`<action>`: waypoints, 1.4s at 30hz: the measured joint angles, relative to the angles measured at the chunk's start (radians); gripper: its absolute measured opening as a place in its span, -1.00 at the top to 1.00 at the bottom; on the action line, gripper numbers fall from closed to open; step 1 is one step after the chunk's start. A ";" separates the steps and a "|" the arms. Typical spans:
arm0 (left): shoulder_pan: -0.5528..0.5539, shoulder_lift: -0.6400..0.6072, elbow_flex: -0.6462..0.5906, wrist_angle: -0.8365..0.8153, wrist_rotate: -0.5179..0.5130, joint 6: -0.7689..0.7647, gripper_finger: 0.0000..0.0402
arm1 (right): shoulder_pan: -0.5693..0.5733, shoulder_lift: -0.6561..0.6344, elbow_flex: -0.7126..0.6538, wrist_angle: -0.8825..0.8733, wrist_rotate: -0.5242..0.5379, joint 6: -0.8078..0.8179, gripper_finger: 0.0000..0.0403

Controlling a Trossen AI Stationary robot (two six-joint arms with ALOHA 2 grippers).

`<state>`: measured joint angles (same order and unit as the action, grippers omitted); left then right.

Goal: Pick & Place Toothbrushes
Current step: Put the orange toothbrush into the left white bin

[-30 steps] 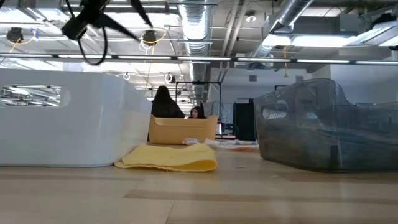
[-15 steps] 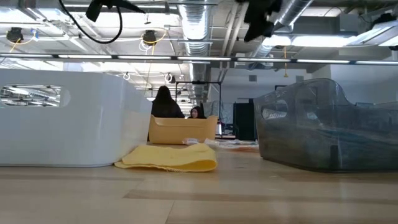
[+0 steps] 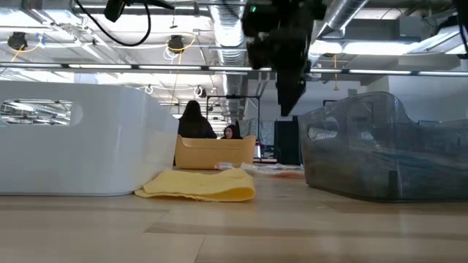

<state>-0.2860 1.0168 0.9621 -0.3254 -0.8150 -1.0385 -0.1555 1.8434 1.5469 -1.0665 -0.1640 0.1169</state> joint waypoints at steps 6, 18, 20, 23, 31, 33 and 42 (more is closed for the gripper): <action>-0.003 0.000 0.000 0.005 0.038 0.037 0.24 | 0.000 0.109 0.000 -0.009 0.136 -0.068 -0.27; -0.003 0.000 0.000 0.007 0.110 0.070 0.24 | 0.032 0.192 -0.038 0.158 0.192 -0.069 -0.27; -0.003 0.000 0.000 0.008 0.115 0.072 0.24 | 0.039 0.192 -0.063 0.169 0.197 -0.042 -0.27; -0.003 0.000 0.000 0.008 0.118 0.074 0.24 | 0.053 0.192 -0.117 0.202 0.223 -0.015 -0.27; -0.003 0.000 0.000 0.012 0.119 0.100 0.24 | 0.063 0.183 -0.222 0.245 0.237 0.007 -0.27; -0.003 -0.001 0.000 0.014 0.119 0.100 0.24 | 0.063 0.184 -0.223 0.244 0.237 0.008 -0.26; 0.014 0.000 0.000 0.014 0.117 0.100 0.24 | 0.066 0.187 -0.225 0.252 0.192 0.057 0.36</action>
<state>-0.2722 1.0164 0.9619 -0.3115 -0.6980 -0.9387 -0.0893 2.0300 1.3216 -0.8146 0.0279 0.1740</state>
